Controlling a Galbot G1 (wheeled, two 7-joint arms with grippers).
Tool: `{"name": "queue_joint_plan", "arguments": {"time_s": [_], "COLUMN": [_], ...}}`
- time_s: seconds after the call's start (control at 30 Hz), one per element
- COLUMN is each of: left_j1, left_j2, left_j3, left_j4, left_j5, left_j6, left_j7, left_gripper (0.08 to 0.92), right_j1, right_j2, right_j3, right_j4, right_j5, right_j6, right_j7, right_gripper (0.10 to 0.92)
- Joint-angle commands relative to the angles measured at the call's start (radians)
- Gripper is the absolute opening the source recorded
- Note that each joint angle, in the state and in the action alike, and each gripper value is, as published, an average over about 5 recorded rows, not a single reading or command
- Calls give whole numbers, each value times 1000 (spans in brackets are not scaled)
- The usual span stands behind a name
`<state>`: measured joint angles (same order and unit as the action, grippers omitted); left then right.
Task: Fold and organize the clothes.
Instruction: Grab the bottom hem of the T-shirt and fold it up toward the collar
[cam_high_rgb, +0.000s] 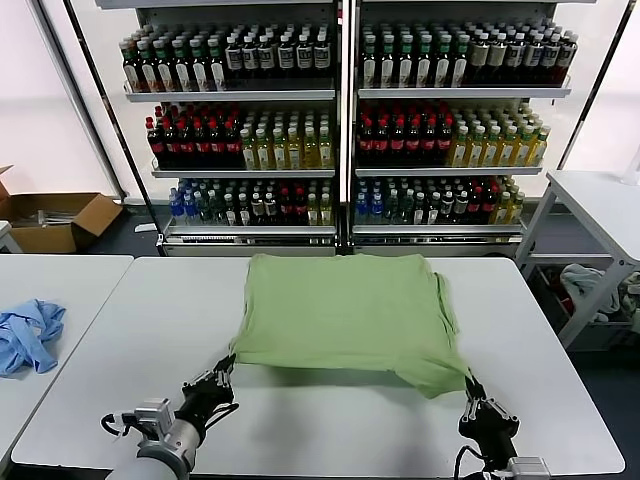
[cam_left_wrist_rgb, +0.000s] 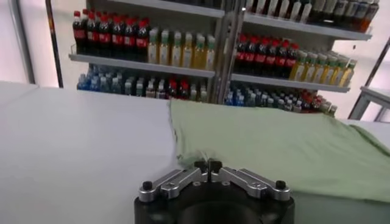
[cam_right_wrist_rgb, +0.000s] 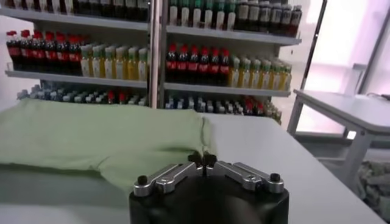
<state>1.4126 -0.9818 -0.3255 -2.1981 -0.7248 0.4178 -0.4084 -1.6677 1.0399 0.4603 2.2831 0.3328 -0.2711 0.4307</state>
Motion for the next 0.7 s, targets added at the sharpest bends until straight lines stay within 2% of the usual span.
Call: {"name": "queue_joint_plan", "arguments": {"time_s": [0.03,0.43,0.7], "left_j1": [-92,-315,-461], "left_j2": [4,-50,-97], "left_j3": [7,107,191], "left_j4": [4,134,289], "left_j5": [-6,4,28], "left_j6": [9,55,71], "left_j7": [-6,-61,-71], "left_gripper": [81,81,81], "right_j1": [64,348,469], "right_j2": [-6,-87,-131], "right_j3": [26,-14,-45], "right_j4": [-2,-136,-280], "right_j5": [-9,49,69], "right_j6": [-13,-92,-87], "right_j7": [3,-41,-190], "right_gripper": [107,107,107]}}
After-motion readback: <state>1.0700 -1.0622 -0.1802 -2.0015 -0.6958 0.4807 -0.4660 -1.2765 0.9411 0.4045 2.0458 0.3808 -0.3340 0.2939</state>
